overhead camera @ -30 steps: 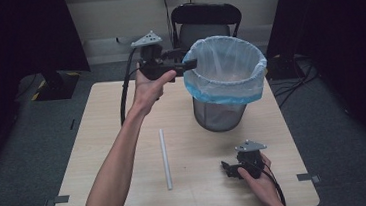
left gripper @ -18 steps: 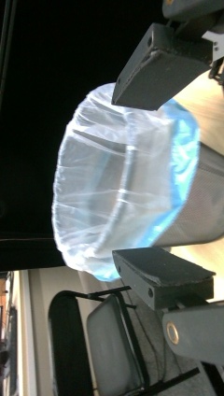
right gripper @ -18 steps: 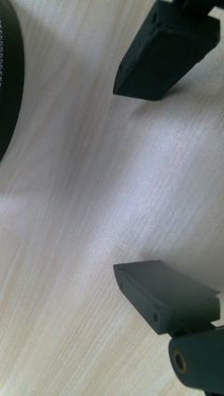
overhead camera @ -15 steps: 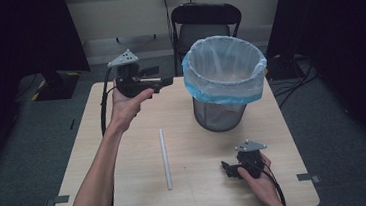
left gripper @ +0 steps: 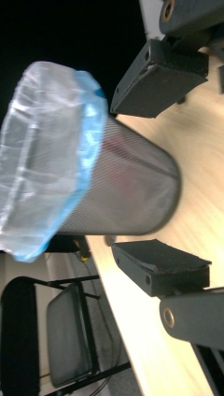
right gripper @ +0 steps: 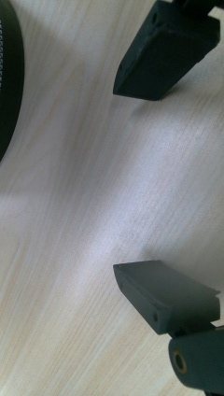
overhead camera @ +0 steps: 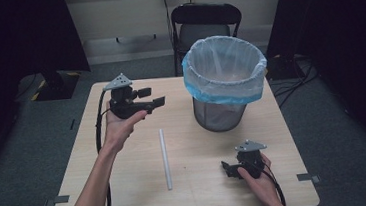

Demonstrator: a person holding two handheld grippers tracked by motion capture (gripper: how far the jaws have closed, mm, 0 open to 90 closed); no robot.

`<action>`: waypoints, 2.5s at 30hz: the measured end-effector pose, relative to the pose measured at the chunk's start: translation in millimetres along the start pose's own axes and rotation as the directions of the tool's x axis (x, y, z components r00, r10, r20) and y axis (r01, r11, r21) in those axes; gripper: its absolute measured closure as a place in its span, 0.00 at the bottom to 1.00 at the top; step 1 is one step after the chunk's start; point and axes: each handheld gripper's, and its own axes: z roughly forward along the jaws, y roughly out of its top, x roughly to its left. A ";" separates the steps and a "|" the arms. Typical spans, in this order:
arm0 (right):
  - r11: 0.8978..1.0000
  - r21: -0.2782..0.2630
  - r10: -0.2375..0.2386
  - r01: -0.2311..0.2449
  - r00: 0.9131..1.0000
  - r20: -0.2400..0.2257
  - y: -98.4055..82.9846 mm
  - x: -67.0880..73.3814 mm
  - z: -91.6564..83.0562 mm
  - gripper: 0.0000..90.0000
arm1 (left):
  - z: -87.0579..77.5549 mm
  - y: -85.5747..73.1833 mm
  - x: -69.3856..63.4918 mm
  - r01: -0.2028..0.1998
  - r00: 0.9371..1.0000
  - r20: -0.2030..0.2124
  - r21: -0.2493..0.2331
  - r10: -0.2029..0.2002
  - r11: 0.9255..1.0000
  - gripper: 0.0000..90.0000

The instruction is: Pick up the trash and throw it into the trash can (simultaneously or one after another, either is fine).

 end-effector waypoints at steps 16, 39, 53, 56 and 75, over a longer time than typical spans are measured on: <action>1.000 0.000 0.000 0.000 1.000 0.000 0.0 0.0 0.0 0.13 | -10.7 -82.0 -11.8 0.055 0.998 0.003 0.209 -0.057 0.976 0.34; 1.000 0.000 -0.001 0.001 1.000 -0.001 -0.1 -0.1 0.0 0.13 | 17.1 -174.6 -34.0 0.103 0.995 -0.052 0.396 -0.090 0.913 0.34; 1.000 0.000 -0.001 0.001 1.000 -0.001 0.0 0.0 0.0 0.13 | 26.8 -184.1 -50.2 -0.058 0.981 -0.142 0.447 0.135 0.893 0.47; 1.000 0.000 0.000 0.000 1.000 0.000 0.0 0.0 0.0 0.13 | 22.2 -183.4 -44.2 -0.060 0.979 -0.146 0.450 0.140 0.891 0.57; 1.000 0.000 0.000 0.000 1.000 0.000 0.0 0.1 0.0 0.13 | -1.8 -178.1 -8.3 0.040 0.974 -0.215 0.485 0.075 0.874 0.89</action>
